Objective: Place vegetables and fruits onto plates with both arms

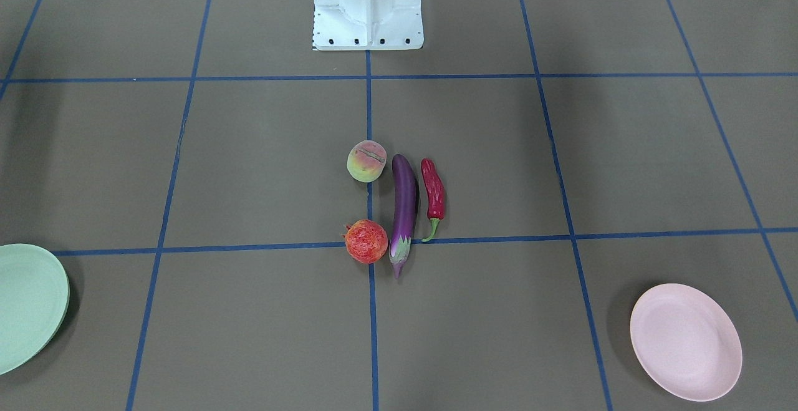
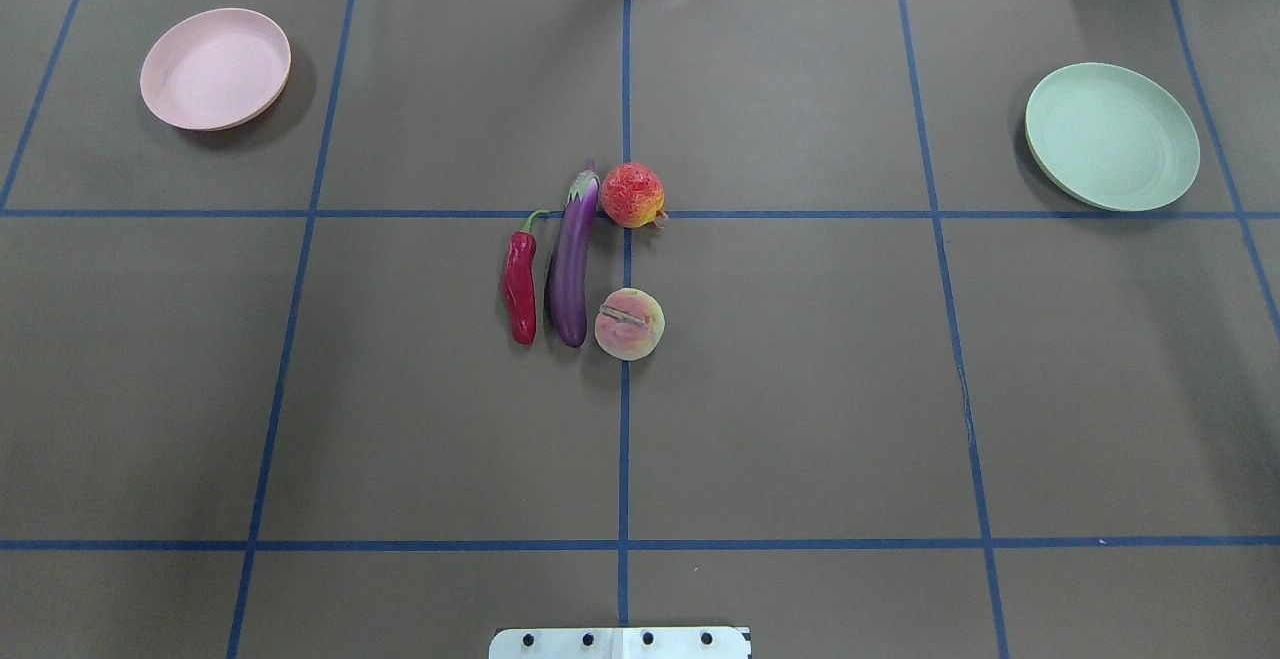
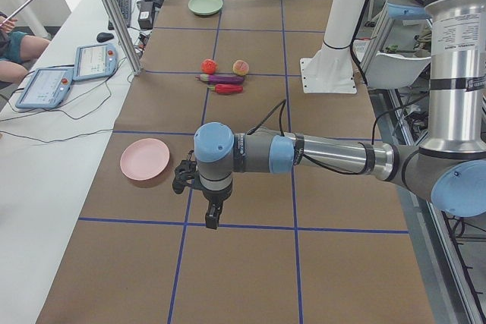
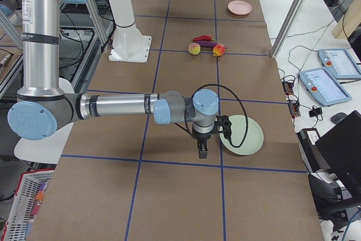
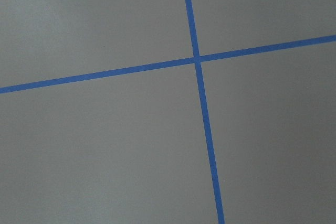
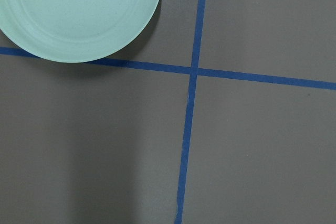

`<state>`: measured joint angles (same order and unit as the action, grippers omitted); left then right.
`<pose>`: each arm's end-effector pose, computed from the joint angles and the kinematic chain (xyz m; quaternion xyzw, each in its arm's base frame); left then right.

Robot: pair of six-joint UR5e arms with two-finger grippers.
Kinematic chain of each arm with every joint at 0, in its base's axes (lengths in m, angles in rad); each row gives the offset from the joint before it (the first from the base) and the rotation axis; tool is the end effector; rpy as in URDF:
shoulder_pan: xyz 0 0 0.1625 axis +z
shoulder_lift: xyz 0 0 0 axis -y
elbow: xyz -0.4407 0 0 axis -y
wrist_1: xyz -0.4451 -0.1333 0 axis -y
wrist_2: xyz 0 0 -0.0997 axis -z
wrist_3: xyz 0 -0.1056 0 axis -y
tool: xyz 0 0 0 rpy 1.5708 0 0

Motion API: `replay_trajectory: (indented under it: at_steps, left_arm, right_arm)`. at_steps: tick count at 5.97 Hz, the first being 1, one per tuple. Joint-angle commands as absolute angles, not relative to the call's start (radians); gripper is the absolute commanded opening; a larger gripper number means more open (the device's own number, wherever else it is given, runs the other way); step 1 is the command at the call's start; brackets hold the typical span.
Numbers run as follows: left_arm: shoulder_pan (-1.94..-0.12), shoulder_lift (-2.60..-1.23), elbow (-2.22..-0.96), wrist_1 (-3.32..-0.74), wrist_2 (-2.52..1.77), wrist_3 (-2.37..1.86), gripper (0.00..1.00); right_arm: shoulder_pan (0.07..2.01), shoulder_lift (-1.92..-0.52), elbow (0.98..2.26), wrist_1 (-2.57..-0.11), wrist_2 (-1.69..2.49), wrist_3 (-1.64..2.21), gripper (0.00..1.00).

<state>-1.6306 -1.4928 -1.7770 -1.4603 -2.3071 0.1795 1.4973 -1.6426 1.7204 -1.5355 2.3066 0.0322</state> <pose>-0.0926 -0.5035 0.6214 0.0512 0.3563 0.0590 0.9311 0.0241 -0.5232 0.6340 0.0337 -0.3614 -0.0396 0.9310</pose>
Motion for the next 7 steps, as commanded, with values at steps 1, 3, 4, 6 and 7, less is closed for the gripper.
replay_trajectory:
  at_steps: [1,3,4,6,7]
  left_arm:
    - [-1.629,-1.494,-1.779,-1.459,-2.307,0.179,1.00]
    - [-1.626,-1.493,-1.776,-1.460,-2.307,0.179,1.00]
    - [-1.625,-1.493,-1.773,-1.459,-2.309,0.179,1.00]
    - [-1.621,-1.493,-1.770,-1.459,-2.309,0.181,1.00]
    - [-1.621,-1.493,-1.772,-1.459,-2.310,0.181,1.00]
  right_arm:
    - [1.490,-1.640,1.724,-1.532,2.309,0.032,1.00]
    - [1.453,-1.637,1.729,-1.383,2.339,0.035,1.00]
    - [1.424,-1.637,1.712,-1.332,2.426,0.031,1.00]
    - [1.308,-1.483,1.683,-1.330,2.522,0.034,1.00]
    - [1.267,-1.410,1.684,-1.328,2.516,0.061,1.00]
